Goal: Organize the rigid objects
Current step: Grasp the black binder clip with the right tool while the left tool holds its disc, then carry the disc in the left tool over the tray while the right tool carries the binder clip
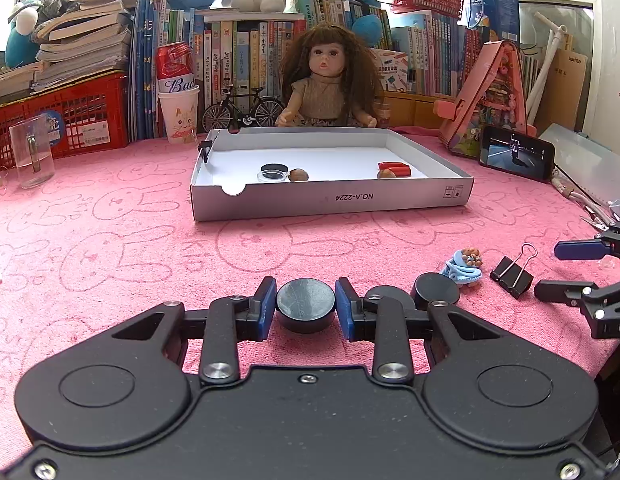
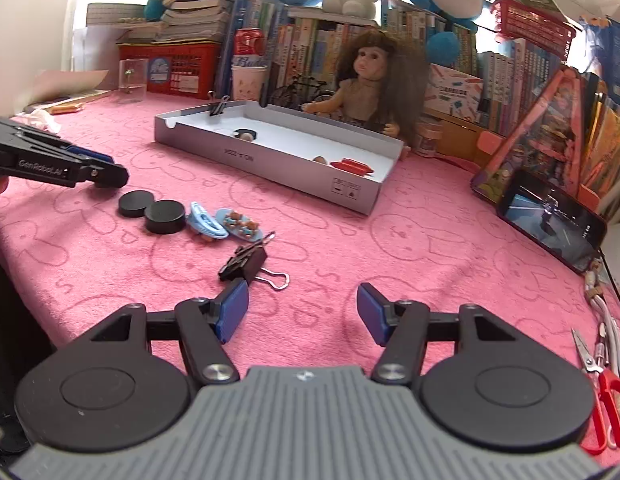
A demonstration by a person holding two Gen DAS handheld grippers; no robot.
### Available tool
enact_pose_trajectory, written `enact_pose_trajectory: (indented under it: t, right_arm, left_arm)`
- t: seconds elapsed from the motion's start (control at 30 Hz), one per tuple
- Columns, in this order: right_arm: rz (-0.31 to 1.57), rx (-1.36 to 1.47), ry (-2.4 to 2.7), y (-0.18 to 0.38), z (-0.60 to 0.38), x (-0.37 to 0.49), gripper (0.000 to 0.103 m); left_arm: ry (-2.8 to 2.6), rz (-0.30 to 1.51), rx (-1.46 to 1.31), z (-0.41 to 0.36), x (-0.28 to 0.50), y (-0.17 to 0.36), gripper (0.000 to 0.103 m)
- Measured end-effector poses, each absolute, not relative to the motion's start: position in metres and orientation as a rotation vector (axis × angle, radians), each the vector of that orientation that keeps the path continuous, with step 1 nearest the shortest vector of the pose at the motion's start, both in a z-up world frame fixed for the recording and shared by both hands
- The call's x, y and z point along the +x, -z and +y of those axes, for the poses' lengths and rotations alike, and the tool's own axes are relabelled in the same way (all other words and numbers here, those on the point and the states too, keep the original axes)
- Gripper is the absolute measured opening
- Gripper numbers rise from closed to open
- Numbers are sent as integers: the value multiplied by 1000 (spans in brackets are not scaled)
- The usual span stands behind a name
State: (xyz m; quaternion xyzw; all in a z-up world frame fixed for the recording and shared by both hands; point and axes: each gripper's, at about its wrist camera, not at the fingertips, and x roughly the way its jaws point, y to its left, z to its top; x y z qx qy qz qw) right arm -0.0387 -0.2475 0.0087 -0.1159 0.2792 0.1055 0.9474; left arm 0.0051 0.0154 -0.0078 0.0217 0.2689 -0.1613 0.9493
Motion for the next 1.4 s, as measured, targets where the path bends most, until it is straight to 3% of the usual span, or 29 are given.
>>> enact_pose_trajectory:
  t: [0.33, 0.5, 0.73, 0.77, 0.83, 1.4]
  right_arm:
    - [567, -246, -295, -7, -230, -30, 72]
    - [571, -296, -374, -8, -223, -19, 64]
    - [588, -294, -440, -9, -227, -3, 63]
    - [596, -284, -457, -9, -228, -1, 61]
    - [615, -255, -491, -10, -230, 3, 42]
    - [556, -71, -284, -24, -242, 16, 42]
  left_arm:
    - [321, 550, 37, 17, 5, 7, 30]
    - [315, 552, 34, 17, 5, 7, 30]
    - [314, 552, 34, 16, 4, 7, 30]
    - [314, 552, 33, 16, 4, 7, 30]
    - [314, 552, 34, 16, 5, 7, 30]
    - [288, 529, -7, 16, 27, -8, 30]
